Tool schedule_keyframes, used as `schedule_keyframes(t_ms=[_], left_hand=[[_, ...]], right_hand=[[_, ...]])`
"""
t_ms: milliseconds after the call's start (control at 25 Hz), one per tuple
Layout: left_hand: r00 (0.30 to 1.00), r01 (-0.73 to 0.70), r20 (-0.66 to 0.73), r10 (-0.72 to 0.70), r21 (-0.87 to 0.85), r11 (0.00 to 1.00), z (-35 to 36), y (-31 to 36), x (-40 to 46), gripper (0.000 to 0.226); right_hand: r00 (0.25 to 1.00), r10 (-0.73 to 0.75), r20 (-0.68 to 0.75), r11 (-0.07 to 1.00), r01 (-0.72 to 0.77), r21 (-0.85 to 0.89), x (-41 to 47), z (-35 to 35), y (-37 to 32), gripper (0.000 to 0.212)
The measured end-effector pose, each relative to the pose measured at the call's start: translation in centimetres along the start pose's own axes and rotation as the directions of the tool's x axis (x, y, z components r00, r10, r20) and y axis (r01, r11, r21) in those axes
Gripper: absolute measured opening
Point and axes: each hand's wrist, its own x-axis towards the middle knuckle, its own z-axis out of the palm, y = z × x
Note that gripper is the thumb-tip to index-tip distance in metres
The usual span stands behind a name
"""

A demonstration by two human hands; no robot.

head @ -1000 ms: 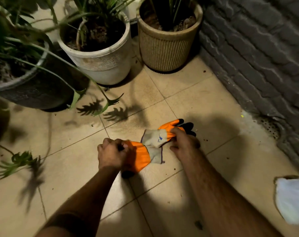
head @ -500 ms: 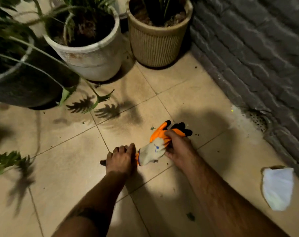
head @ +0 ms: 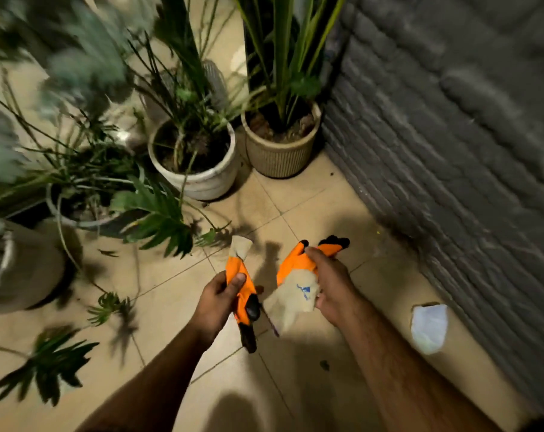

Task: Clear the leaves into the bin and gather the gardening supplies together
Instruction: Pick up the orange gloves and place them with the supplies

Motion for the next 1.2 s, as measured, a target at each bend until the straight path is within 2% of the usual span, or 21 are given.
schedule_keyframes(t_ms=[120,200,320,360,440,520,680,840,920,1000,1080,1200], left_hand=[[0.996,0.084,0.032,-0.080,-0.165,0.983,0.2,7.8,-6.8,0.036],[0.992,0.099,0.097,-0.081,-0.197,0.975,-0.5,13.3,-12.3,0.042],[0.980,0.065,0.195,-0.030,-0.175,0.982,-2.4,20.5,-19.8,0.050],[0.978,0.051,0.206,-0.017,-0.160,0.986,-3.0,22.6,-21.7,0.053],[0.987,0.010,0.162,0.011,-0.131,0.991,-3.9,25.7,-24.6,0.063],[0.998,-0.020,0.061,0.030,-0.158,0.987,-5.1,29.4,-28.5,0.064],[0.998,-0.062,-0.034,0.053,-0.381,0.923,-7.0,35.2,-34.8,0.033],[0.995,-0.080,-0.089,0.046,-0.434,0.897,-9.0,37.5,-41.2,0.043],[0.984,-0.129,-0.167,0.057,-0.462,0.877,-9.8,38.1,-43.6,0.058],[0.970,-0.187,-0.231,0.074,-0.515,0.837,-10.7,38.5,-45.8,0.056],[0.970,-0.218,-0.212,0.116,-0.566,0.795,-11.6,38.8,-47.8,0.056],[0.967,-0.253,-0.138,0.212,-0.562,0.788,-12.9,39.1,-51.1,0.077]], right_hand=[[0.998,-0.047,0.046,0.997,0.049,-0.054,-9.2,1.6,-4.8,0.022],[0.997,-0.059,0.046,0.995,0.062,-0.082,-16.2,2.4,-8.4,0.015],[0.999,-0.030,0.045,0.997,0.033,-0.063,-26.1,3.1,-12.3,0.039],[0.998,-0.041,0.053,0.997,0.045,-0.064,-29.0,3.3,-13.5,0.040],[0.992,-0.097,0.076,0.994,0.101,-0.041,-33.9,3.8,-15.3,0.031],[0.977,-0.179,0.114,0.983,0.183,-0.028,-39.4,4.7,-17.2,0.021],[0.928,-0.339,0.156,0.939,0.345,-0.013,-47.6,6.7,-19.9,0.016],[0.842,-0.468,0.268,0.848,0.513,-0.131,-54.8,8.0,-21.1,0.028],[0.784,-0.511,0.353,0.783,0.594,-0.187,-57.3,8.6,-22.0,0.030],[0.719,-0.545,0.431,0.689,0.677,-0.258,-59.2,9.7,-23.1,0.029],[0.648,-0.574,0.500,0.585,0.752,-0.304,-60.6,10.7,-23.8,0.022],[0.532,-0.550,0.644,0.440,0.840,-0.318,-63.1,12.7,-24.1,0.018]])
